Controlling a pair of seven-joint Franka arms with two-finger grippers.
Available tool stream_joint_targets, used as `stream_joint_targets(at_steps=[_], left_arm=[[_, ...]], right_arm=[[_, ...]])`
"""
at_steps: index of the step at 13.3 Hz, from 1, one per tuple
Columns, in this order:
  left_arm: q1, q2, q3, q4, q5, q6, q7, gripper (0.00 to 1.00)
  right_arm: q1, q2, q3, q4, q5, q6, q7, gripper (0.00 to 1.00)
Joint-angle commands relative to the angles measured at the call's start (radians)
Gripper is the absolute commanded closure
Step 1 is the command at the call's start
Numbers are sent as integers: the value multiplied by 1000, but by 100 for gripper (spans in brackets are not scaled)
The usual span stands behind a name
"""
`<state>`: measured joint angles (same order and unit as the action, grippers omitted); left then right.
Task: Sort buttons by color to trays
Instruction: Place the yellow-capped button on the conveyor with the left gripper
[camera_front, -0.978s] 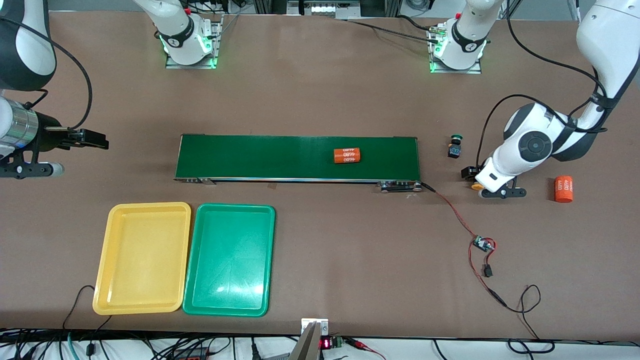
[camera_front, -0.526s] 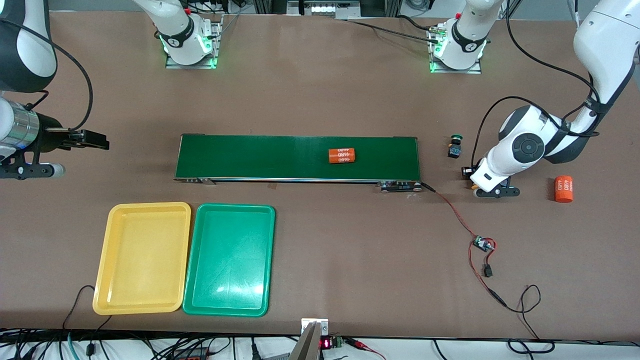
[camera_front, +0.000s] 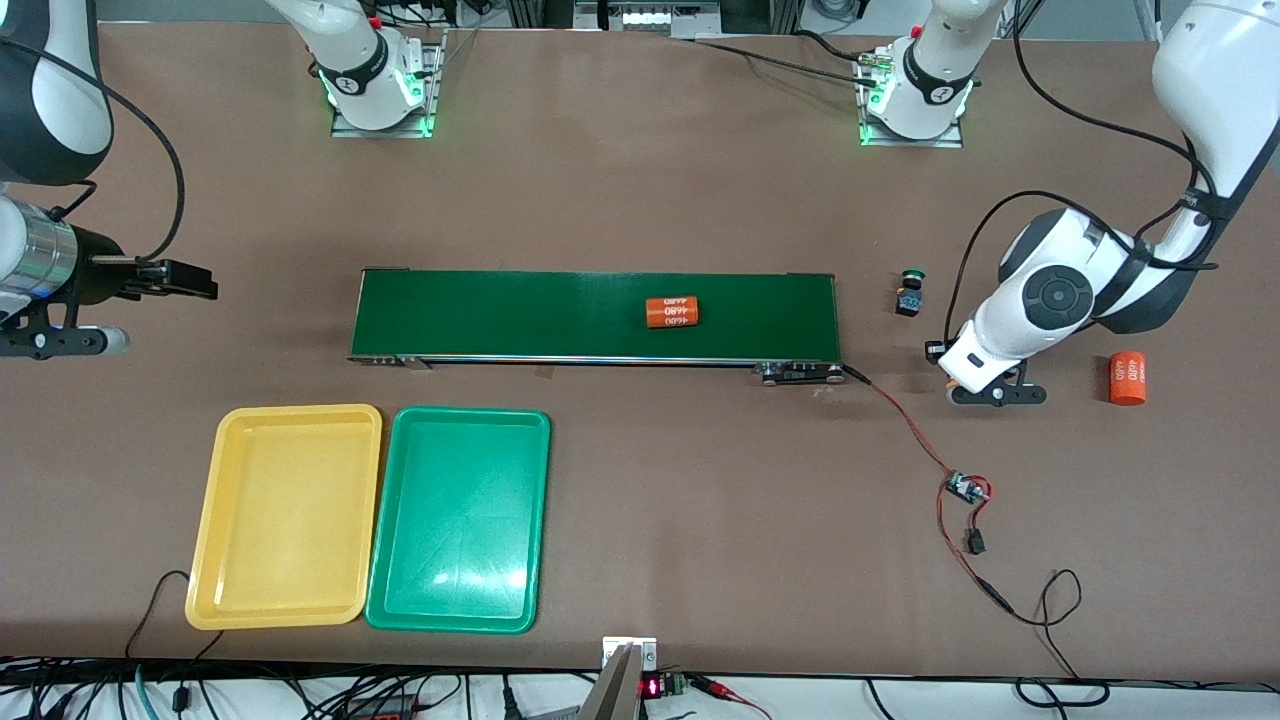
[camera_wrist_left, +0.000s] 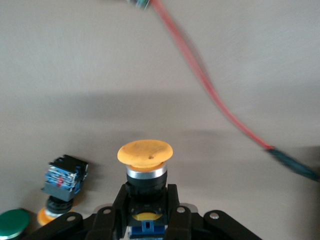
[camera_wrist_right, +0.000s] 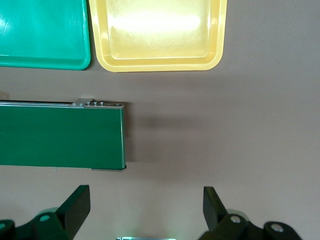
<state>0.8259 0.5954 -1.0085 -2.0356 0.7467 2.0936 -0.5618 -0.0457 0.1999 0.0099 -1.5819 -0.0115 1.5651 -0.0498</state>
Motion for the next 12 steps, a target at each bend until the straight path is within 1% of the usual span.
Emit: stream_joint_targets(at_steps=[1,3,4,5,7,9,12], left_arm=[[2,-17,-80,49,-28,-56,45,81],[-8,-17,-110,69,-149,-63,39,81],[-22,-17,-142,69,-176,-64,10,81],[-53,-12,-151,69,-176,-64,-44,80],[-187,-3,-148,72,-178,-52,-183,79],[-298,32,-136,104,-173,-49,-300,79],[-387,72,-108,100,-162,-44,-398,78]], right_arm=[[-5,1,1,10,1,-14,-18,0],[-5,1,-1,10,1,-14,-18,0],[-5,1,1,10,1,-13,-18,0],[-5,1,1,10,1,-13,-16,0],[-5,1,1,10,1,-13,-18,0],[-6,1,-1,10,1,-13,-28,0],[-6,1,-2,10,1,-11,-33,0]])
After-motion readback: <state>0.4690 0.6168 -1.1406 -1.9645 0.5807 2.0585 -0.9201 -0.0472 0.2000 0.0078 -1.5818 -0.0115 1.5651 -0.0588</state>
